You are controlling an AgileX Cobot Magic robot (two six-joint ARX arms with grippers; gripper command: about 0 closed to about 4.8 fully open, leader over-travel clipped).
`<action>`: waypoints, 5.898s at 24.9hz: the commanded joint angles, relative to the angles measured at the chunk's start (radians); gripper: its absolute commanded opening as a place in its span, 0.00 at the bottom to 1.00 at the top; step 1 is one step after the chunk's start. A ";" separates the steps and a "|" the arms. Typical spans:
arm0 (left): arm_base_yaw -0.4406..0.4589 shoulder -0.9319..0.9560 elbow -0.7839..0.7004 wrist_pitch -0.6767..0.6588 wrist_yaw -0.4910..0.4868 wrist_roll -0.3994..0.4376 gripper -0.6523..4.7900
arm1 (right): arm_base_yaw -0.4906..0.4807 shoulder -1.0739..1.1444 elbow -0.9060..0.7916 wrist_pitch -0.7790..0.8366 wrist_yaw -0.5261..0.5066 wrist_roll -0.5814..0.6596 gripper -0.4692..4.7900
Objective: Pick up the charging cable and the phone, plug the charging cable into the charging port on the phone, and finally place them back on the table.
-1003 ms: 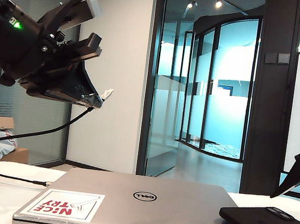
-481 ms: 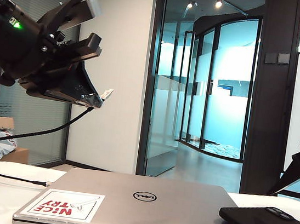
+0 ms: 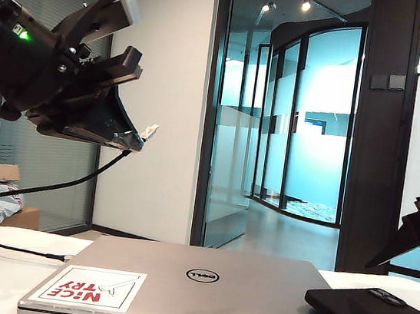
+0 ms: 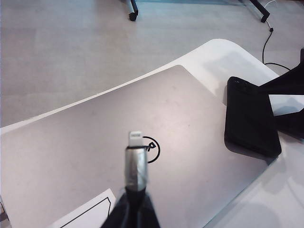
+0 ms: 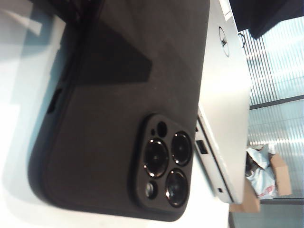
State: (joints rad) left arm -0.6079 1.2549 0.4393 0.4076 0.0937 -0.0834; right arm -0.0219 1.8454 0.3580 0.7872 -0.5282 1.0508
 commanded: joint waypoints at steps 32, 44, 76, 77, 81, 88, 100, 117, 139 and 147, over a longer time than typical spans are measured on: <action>0.001 -0.003 0.003 0.020 0.002 0.001 0.11 | 0.019 0.048 -0.005 -0.002 0.038 -0.003 0.08; 0.001 -0.003 0.003 0.020 0.002 0.001 0.11 | 0.019 -0.034 -0.006 0.122 -0.043 -0.003 0.08; 0.001 -0.003 0.003 0.020 0.002 0.000 0.11 | 0.161 -0.630 0.483 -1.579 0.468 -0.814 0.08; 0.001 -0.003 0.003 0.020 0.002 0.000 0.11 | 0.179 -0.612 0.487 -1.592 0.483 -0.818 0.08; 0.001 -0.003 0.003 0.020 0.002 0.000 0.11 | 0.224 -0.526 0.489 -1.612 0.513 -0.820 0.08; 0.001 -0.003 0.003 0.020 0.002 0.000 0.11 | 0.233 -0.408 0.489 -1.604 0.527 -0.820 0.08; 0.001 -0.003 0.003 0.021 0.002 0.001 0.11 | 0.233 -0.388 0.488 -1.590 0.526 -0.820 0.08; 0.001 -0.003 0.003 0.020 0.002 0.000 0.11 | 0.233 -0.332 0.488 -1.600 0.525 -0.820 0.32; 0.000 -0.003 0.003 0.019 0.002 -0.004 0.11 | 0.233 -0.205 0.491 -1.603 0.496 -0.820 0.08; -0.101 0.011 0.001 -0.030 0.003 -0.093 0.11 | 0.233 -0.212 0.566 -1.608 0.347 -0.820 0.08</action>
State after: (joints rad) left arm -0.6975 1.2602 0.4393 0.3820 0.0937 -0.1528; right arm 0.2100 1.6428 0.9138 -0.8280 -0.1326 0.2302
